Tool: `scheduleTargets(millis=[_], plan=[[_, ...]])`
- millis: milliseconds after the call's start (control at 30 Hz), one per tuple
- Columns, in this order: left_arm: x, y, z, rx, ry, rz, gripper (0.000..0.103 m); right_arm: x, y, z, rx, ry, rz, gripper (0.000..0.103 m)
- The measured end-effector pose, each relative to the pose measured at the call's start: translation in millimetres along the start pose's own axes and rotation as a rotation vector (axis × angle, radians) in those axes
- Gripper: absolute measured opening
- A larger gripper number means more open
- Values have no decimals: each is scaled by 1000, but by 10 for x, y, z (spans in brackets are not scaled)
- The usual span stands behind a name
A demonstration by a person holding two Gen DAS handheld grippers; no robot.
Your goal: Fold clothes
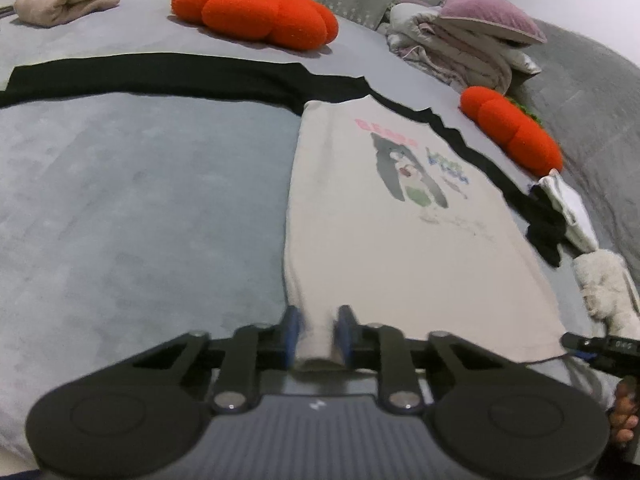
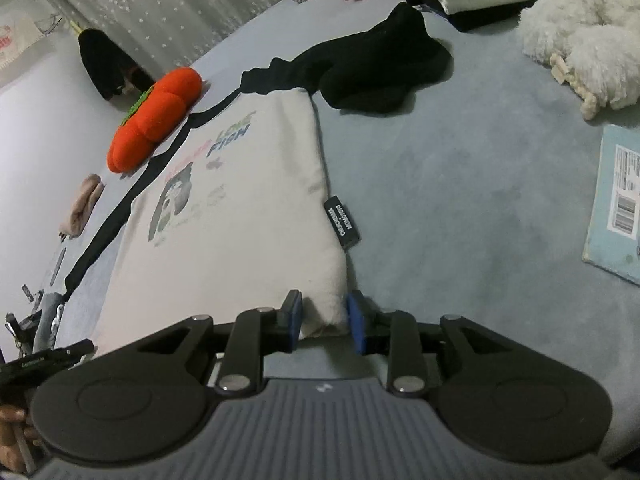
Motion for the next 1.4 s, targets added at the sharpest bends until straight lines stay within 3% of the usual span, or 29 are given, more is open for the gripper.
scheduleTargets(millis=[33, 67, 233, 433, 633, 867, 1100, 1200, 1267, 1300, 1400], plan=[[-9, 4, -1, 11, 6, -3, 8, 3, -9, 4, -9, -6, -7, 25], [-17, 7, -3, 22, 12, -6, 7, 6, -18, 7, -17, -13, -13, 11], [69, -188, 30, 6, -33, -60, 6, 31, -90, 31, -54, -41, -53, 11], [111, -462, -16, -32, -37, -116, 6, 183, -466, 175, 8, -49, -172, 10], [-97, -186, 40, 63, 4, -27, 6, 11, -165, 129, -92, -109, -56, 10], [-75, -306, 25, 78, 20, -75, 6, 120, -413, 318, -28, -142, -145, 10], [-130, -173, 28, 123, 59, -53, 6, -33, -162, 199, -74, -138, -33, 11], [-149, -130, 39, 135, 67, -41, 11, -70, -114, 247, -87, -174, 3, 17], [-135, -150, 68, 134, 52, -42, 33, -86, -95, 249, -107, -193, 15, 18], [-106, -185, 90, 129, 35, -54, 37, -84, -101, 243, -109, -197, 13, 18], [-11, -259, 128, 126, 5, -89, 38, -38, -149, 227, -104, -193, -17, 22]])
Point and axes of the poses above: each gripper's, at about its wrist camera, not at the fingertips, and y roughly the way its jaws point, z to its left, x to its top, the point moved 9 cm from there along y, roughly the way its jaws point, and after that the axes turned 14 degrees about -y, right-handed, at the moved point
